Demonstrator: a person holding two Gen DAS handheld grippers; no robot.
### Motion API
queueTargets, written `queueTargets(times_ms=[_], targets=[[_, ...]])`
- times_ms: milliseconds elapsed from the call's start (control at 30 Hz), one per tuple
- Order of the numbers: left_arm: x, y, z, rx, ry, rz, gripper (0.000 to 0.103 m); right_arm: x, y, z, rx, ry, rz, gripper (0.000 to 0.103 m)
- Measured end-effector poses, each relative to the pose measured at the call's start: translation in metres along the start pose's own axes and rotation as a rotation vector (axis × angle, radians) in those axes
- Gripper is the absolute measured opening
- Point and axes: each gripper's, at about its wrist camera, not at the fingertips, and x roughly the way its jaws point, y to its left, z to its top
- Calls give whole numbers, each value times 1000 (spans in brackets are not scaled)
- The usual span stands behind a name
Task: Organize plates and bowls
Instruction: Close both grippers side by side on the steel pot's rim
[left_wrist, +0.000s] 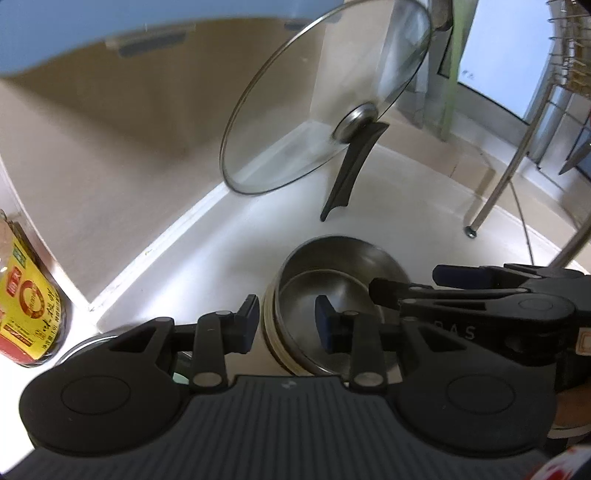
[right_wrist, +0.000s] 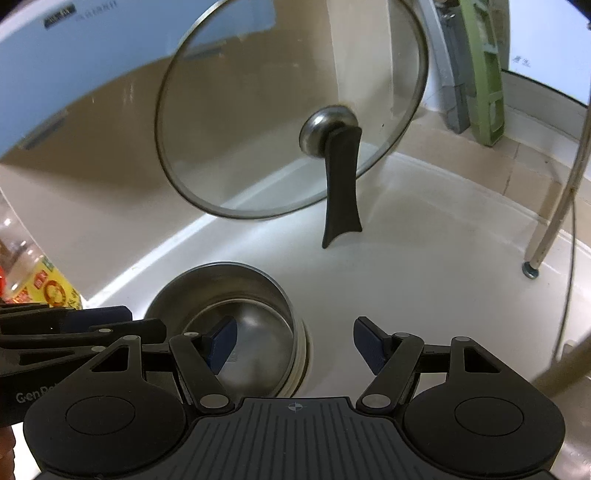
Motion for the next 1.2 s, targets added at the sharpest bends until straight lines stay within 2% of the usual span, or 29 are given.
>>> queueTargets(times_ms=[267, 467, 567, 767, 833, 967, 1067, 1200], targets=[[19, 4, 1, -22, 38, 9, 29, 20, -6, 1, 25, 47, 7, 68], [30, 3, 2, -21, 56, 18, 29, 27, -6, 2, 34, 70, 15, 60], [34, 3, 1, -18, 65, 23, 28, 31, -6, 2, 40, 78, 23, 54], [39, 5, -1, -15, 79, 20, 18, 35, -8, 3, 44, 87, 46, 41], [40, 5, -1, -20, 83, 17, 17, 36, -9, 3, 43, 89, 53, 34], [40, 4, -2, -15, 81, 19, 17, 36, -8, 3, 28, 86, 41, 28], [39, 4, -2, -11, 81, 20, 17, 35, -8, 3, 11, 90, 20, 17], [36, 2, -5, -3, 86, 18, 17, 33, -8, 4, -12, 111, 16, 16]])
